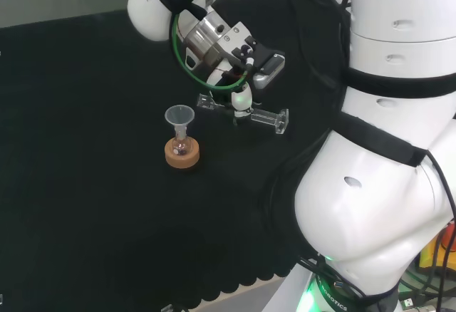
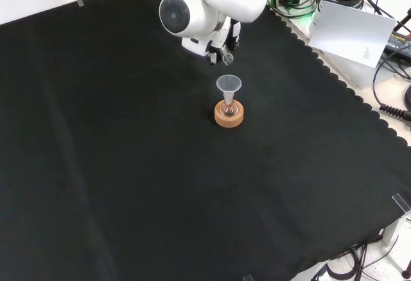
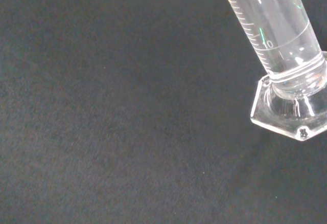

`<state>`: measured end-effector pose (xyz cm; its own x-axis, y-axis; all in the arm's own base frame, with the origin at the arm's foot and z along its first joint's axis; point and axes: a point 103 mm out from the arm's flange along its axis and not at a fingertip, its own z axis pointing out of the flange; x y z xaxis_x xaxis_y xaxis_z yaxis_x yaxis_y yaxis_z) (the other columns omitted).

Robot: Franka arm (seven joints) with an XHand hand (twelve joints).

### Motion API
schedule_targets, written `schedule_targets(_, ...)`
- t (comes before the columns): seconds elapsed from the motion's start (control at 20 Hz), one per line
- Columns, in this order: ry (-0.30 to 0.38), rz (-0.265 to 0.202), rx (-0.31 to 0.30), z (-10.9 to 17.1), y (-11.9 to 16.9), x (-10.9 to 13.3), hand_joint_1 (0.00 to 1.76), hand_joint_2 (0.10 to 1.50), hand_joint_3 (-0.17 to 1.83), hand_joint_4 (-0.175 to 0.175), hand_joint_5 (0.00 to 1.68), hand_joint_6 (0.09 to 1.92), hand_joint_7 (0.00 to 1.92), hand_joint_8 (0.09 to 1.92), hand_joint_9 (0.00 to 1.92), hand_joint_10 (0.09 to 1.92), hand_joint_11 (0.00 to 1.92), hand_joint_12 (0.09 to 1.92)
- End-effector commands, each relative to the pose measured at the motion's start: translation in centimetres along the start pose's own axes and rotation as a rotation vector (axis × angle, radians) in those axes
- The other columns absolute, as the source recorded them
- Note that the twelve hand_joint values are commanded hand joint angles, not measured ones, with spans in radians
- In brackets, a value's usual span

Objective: Pour the water from the graduated cylinder into the round-bottom flask.

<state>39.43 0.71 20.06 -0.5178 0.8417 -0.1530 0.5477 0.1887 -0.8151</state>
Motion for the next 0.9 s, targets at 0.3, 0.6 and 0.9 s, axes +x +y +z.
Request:
schedule_targets(0.3, -0.042, 0.024, 0.064, -1.3, -0.2, 0.9, 1.16, 1.12, 0.0, -0.175, 0.99, 0.99, 1.23, 0.38, 1.44, 0.09, 1.24, 0.75)
schedule_targets(0.6, -0.058, 0.033, 0.115, -1.6, -0.1, 1.6, 1.16, 1.12, 0.0, -0.175, 0.99, 0.99, 1.24, 0.37, 1.44, 0.09, 1.24, 0.75)
schedule_targets(0.9, -0.076, 0.049, 0.144, -2.0, 0.1, 2.0, 1.16, 1.12, 0.0, -0.175, 0.99, 0.99, 1.24, 0.37, 1.44, 0.09, 1.24, 0.75)
